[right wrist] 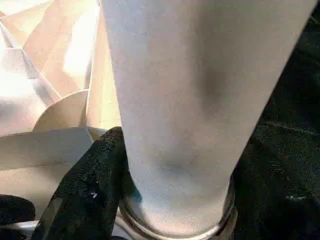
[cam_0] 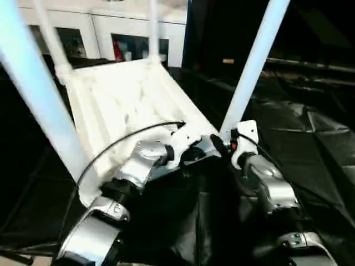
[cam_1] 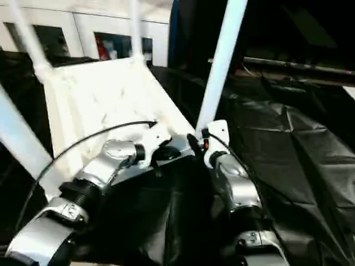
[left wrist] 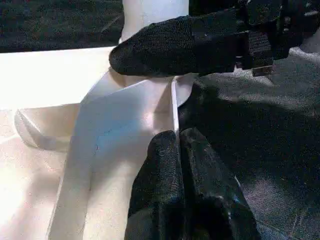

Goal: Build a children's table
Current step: Rotate leg to tighten

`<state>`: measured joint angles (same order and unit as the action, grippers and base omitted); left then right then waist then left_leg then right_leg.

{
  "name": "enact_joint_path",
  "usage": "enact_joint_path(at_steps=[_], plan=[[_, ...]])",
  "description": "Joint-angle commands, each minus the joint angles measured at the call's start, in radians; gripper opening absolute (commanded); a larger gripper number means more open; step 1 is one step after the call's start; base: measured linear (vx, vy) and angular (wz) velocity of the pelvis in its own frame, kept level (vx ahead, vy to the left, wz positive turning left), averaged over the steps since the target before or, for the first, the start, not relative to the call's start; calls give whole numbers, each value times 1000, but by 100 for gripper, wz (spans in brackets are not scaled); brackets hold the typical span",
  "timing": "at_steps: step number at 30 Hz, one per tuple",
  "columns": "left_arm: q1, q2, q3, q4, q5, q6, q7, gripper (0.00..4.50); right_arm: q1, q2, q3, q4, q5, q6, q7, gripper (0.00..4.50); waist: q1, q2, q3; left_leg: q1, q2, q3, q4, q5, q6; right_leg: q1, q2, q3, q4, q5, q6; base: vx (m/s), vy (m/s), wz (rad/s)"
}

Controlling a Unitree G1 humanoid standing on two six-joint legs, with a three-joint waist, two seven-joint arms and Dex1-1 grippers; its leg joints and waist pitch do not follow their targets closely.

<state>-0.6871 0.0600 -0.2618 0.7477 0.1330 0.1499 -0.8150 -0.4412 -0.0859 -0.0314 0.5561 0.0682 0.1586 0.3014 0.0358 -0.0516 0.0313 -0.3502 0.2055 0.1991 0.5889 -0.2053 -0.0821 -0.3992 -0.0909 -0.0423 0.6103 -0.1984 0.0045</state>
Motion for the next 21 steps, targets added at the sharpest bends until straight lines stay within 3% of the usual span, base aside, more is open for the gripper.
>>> enact_joint_path(at_steps=[1, 2, 3, 5, 9, 15, 21], plan=[[-5, -64, -57, 19, -8, -12, -25, 0, 6, 50, 109, 37, -37, 18, 62, 335, -3, -4, -43, -1, 22, -11, -73, -180, 39, 38, -41, 36, -80, -178, -190, 0, 0, 0], [-4, -53, -55, 16, -10, -11, -39, 0, 4, 42, 116, 31, -36, 12, 79, 341, -3, -11, -43, -1, 22, -10, -72, -183, 40, 37, -42, 35, -82, -188, -190, 0, 0, 0], [-2, -35, -53, 9, -14, -6, -64, 0, 3, 25, 128, 20, -34, 5, 112, 353, -2, -7, -41, -1, 23, -12, -75, -195, 40, 38, -44, 35, -84, -217, -184, 0, 0, 0], [1, -10, -52, -1, -14, 7, -93, 0, 4, -4, 131, -3, -13, 11, 187, 353, -3, -10, -41, -1, 24, -14, -76, -211, 42, 38, -44, 34, -85, -240, -177, 0, 0, 0], [8, 38, -57, -22, -18, 30, -162, 0, 6, -72, 145, -34, 11, 5, 329, 353, -2, -10, -42, -2, 26, -12, -74, -191, 57, 40, -44, 34, -79, -179, -203, 0, 0, 0], [12, 182, -88, -56, -14, 59, -360, 0, 25, -263, 173, -138, 62, 25, 655, 353, -2, -12, -42, -2, 28, -10, -68, -145, 89, 44, -43, 35, -66, -78, -252, 0, 0, 0], [9, 225, -94, -72, -21, 80, -427, 0, 23, -312, 184, -142, 62, 25, 726, 353, 1, -14, -40, 2, 32, -9, -70, -162, 74, 41, -46, 35, -67, -119, -266, 0, 0, 0]])
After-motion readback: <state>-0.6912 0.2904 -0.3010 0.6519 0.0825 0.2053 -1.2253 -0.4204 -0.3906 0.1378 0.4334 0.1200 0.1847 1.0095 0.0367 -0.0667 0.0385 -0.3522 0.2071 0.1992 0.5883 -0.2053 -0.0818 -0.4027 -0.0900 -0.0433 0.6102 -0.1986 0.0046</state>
